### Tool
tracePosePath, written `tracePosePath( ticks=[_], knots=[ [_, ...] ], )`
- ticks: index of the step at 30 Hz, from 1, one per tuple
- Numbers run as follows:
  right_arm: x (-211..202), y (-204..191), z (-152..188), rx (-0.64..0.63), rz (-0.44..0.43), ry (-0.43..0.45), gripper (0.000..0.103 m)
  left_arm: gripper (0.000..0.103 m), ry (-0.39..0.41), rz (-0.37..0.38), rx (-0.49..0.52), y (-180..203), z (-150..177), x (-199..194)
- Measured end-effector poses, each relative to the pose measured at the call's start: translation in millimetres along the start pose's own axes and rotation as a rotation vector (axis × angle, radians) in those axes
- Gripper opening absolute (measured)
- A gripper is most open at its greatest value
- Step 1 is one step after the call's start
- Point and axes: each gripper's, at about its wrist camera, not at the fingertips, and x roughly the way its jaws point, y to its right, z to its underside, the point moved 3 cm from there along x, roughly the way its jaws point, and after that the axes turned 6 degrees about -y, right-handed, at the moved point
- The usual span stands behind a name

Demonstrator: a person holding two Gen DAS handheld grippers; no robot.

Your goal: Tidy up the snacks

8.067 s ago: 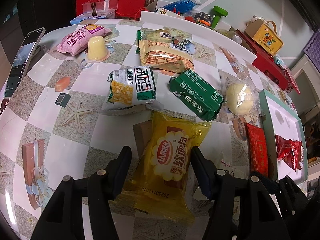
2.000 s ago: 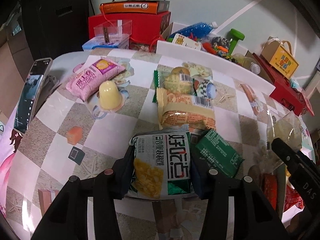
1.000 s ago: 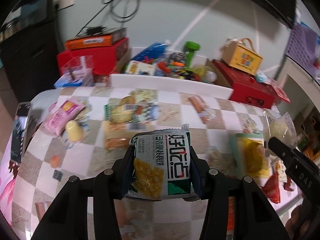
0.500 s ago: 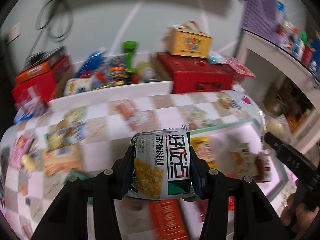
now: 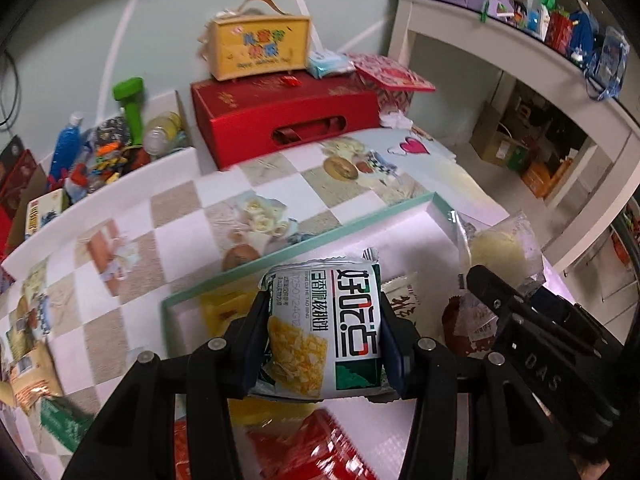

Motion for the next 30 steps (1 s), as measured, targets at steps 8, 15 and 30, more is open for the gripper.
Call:
tracePosePath(
  ticks=[8,15,30],
  knots=[
    [10.4,-3.3,0.9,-0.012,-0.010,-0.023,0.065,0.063,0.006,0.017,-0.032,-0.6,-5.1,0.2],
    [11.5,-10.9,1.4,-0.039,-0.009,-0.031,0.068,0.064,0.036,-0.004,-0.070,-13.8,-6.1,-17.3],
    [9.6,-24.4,2.1,-0.092,0.019,-0.036,0.103,0.098,0.051,-0.173,-0.215,-64.4,12.7,-22.9]
  ],
)
